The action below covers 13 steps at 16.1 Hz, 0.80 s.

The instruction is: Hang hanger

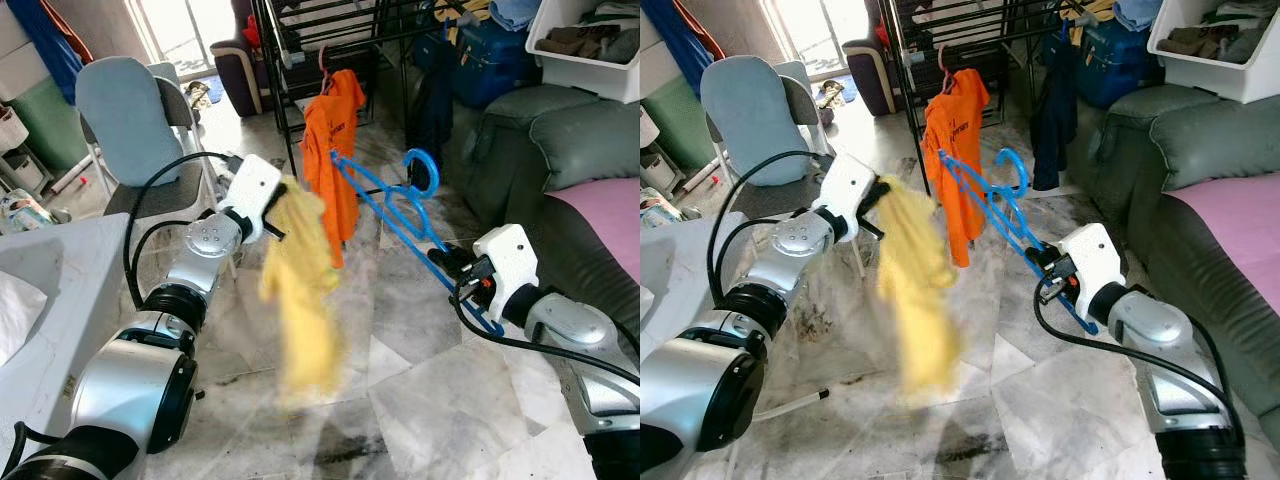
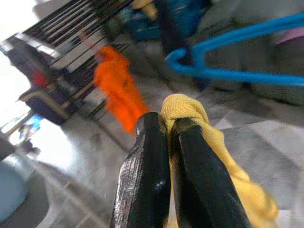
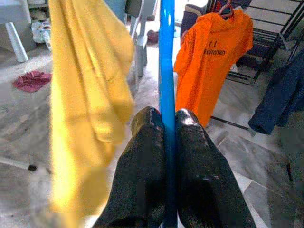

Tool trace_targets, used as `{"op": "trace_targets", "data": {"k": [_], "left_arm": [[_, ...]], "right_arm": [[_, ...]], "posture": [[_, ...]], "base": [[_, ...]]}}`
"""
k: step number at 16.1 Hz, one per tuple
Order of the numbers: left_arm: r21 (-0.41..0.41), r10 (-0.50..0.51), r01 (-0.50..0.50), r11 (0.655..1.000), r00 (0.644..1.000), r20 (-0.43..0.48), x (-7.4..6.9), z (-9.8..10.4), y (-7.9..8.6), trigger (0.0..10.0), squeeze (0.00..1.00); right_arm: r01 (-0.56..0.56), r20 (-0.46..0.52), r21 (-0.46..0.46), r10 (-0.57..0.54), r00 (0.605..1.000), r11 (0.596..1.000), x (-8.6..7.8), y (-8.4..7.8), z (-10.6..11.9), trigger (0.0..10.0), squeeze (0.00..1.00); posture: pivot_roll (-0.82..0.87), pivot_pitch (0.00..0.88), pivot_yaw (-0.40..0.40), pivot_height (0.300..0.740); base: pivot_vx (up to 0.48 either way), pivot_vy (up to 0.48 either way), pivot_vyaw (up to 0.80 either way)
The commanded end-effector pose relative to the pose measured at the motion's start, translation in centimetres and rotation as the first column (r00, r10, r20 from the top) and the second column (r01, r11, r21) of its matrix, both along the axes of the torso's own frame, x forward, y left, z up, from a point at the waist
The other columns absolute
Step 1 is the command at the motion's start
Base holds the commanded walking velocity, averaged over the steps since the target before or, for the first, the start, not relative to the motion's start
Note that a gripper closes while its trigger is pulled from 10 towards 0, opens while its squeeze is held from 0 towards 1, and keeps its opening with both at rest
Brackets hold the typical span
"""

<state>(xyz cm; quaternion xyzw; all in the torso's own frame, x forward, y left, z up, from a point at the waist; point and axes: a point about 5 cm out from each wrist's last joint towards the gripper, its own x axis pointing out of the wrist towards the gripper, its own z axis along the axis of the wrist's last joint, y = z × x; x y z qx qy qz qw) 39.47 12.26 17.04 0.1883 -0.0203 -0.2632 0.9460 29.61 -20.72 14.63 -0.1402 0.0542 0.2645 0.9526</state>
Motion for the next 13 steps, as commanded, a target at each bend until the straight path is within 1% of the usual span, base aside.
{"op": "trace_targets", "data": {"k": [1,2,3,4,6,7,8,9,10,11,12,13], "left_arm": [[-0.013,-0.072,0.073,0.997,0.995,0.076,0.1,2.0,0.3,10.0,0.0],[-0.003,-0.141,0.142,0.99,0.986,0.091,-0.2,2.1,0.0,10.0,0.0],[0.083,-0.222,0.213,0.973,0.968,0.116,-0.6,2.0,-0.3,10.0,0.0],[0.187,-0.276,0.248,0.951,0.95,0.144,-0.9,1.9,-0.5,10.0,0.0],[0.312,-0.298,0.231,0.922,0.935,0.191,-0.9,2.4,-0.2,10.0,0.0],[0.283,-0.22,0.157,0.946,0.954,0.205,-0.3,3.1,0.5,10.0,0.0],[0.235,-0.142,0.092,0.968,0.968,0.206,0.2,3.6,1.1,10.0,0.0],[0.119,-0.039,0.017,0.993,0.982,0.187,0.8,4.2,1.8,10.0,0.0],[-0.017,0.063,-0.061,0.998,0.986,0.154,1.2,4.8,2.6,10.0,0.0],[-0.14,0.159,-0.14,0.98,0.978,0.132,1.6,5.5,3.4,10.0,0.0],[-0.22,0.228,-0.195,0.956,0.964,0.138,1.8,6.2,4.2,10.0,0.0],[-0.268,0.241,-0.199,0.943,0.961,0.133,1.9,6.6,4.4,10.0,0.0]], "right_arm": [[0.0,0.005,0.011,0.0,1.0,1.0,0.0,0.0,0.2,10.0,0.0],[0.002,-0.003,0.011,-0.002,1.0,1.0,-0.1,0.0,0.0,10.0,0.0],[-0.002,-0.012,0.012,0.002,1.0,1.0,-0.2,0.0,0.0,10.0,0.0],[-0.005,-0.018,0.012,0.005,1.0,1.0,-0.2,0.0,-0.1,10.0,0.0],[-0.011,-0.03,0.009,0.012,0.999,1.0,-0.2,0.0,-0.2,10.0,0.0],[-0.021,-0.042,0.012,0.021,0.999,1.0,-0.2,-0.1,-0.2,10.0,0.0],[-0.022,-0.046,0.014,0.023,0.999,1.0,-0.2,-0.1,-0.2,10.0,0.0],[-0.021,-0.049,0.016,0.021,0.999,1.0,-0.3,-0.1,-0.3,10.0,0.0],[-0.018,-0.049,0.022,0.019,0.999,1.0,-0.3,-0.1,-0.3,10.0,0.0],[0.005,-0.041,0.04,-0.003,0.999,0.999,-0.2,-0.2,-0.3,10.0,0.0],[0.035,-0.02,0.039,-0.035,0.999,0.999,-0.1,-0.4,-0.1,10.0,0.0],[0.067,-0.008,0.045,-0.067,0.998,0.997,0.3,-0.6,0.0,10.0,0.0]], "posture": [[-0.24,0.0,0.18,0.74],[-0.24,0.0,0.176,0.74],[-0.24,0.0,0.17,0.74],[-0.24,0.0,0.167,0.74],[-0.23,0.0,0.165,0.74],[-0.23,0.0,0.165,0.74],[-0.23,0.0,0.165,0.74],[-0.24,0.0,0.164,0.74],[-0.24,0.0,0.163,0.74],[-0.24,0.0,0.162,0.74],[-0.24,0.0,0.157,0.74],[-0.24,0.0,0.157,0.74]], "base": [[0.0,0.0,0.0],[0.0,0.0,0.0],[0.0,0.0,0.0],[0.0,0.0,0.0],[0.0,0.0,0.0],[0.0,0.0,0.0],[0.0,0.0,0.0],[0.0,0.0,0.0],[0.0,0.0,0.0],[0.0,0.0,0.0],[0.0,0.0,0.0],[0.0,0.0,0.0]]}}
